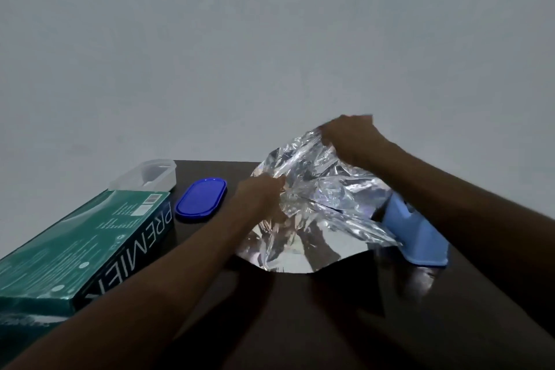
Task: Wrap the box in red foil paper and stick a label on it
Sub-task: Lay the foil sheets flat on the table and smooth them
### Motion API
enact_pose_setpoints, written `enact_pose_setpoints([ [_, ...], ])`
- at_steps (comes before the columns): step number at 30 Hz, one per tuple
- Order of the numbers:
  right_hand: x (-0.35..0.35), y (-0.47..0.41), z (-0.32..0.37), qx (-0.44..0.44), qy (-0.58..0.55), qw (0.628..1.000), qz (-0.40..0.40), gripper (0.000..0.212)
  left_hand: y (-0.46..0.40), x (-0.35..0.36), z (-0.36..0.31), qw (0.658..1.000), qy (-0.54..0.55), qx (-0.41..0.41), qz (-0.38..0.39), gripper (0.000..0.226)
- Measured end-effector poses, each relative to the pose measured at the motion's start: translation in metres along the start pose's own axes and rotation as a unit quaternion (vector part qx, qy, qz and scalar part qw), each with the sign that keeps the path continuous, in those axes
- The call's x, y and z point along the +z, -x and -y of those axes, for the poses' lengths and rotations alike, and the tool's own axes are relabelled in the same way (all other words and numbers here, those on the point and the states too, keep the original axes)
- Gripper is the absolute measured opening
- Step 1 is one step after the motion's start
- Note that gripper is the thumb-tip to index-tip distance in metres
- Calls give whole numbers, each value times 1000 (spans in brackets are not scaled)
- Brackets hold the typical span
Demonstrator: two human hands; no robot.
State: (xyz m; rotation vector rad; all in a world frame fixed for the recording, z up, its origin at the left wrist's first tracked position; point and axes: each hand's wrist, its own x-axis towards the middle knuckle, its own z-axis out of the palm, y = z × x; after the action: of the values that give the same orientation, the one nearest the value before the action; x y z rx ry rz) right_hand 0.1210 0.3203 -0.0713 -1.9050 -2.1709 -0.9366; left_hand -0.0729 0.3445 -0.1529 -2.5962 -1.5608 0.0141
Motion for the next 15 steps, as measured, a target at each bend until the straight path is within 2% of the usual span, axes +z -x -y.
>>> enact_pose_setpoints([
  [3,-8,-16,9,-32,14,997,-66,22,-7,-3,0,999,15,6,32,115],
  [4,-12,-19,13,-54,22,995,-84,16,-9,-4,0,999,20,3,48,116],
  [6,-16,-20,21,-92,21,987,-133,19,-14,-5,-1,995,27,-17,90,115],
  [9,-12,-11,32,-108,19,969,-219,13,-20,-1,2,986,39,-38,160,121],
  [10,-9,-4,37,-120,23,964,-235,7,-23,4,5,983,48,-36,171,115],
  [11,-5,3,43,-130,22,963,-236,5,-25,7,8,983,63,-33,172,103],
  [13,1,17,52,-154,21,974,-164,14,-27,12,15,982,102,-26,160,87],
  [15,3,26,54,-141,22,988,-55,26,-30,14,23,983,116,-2,139,93],
])
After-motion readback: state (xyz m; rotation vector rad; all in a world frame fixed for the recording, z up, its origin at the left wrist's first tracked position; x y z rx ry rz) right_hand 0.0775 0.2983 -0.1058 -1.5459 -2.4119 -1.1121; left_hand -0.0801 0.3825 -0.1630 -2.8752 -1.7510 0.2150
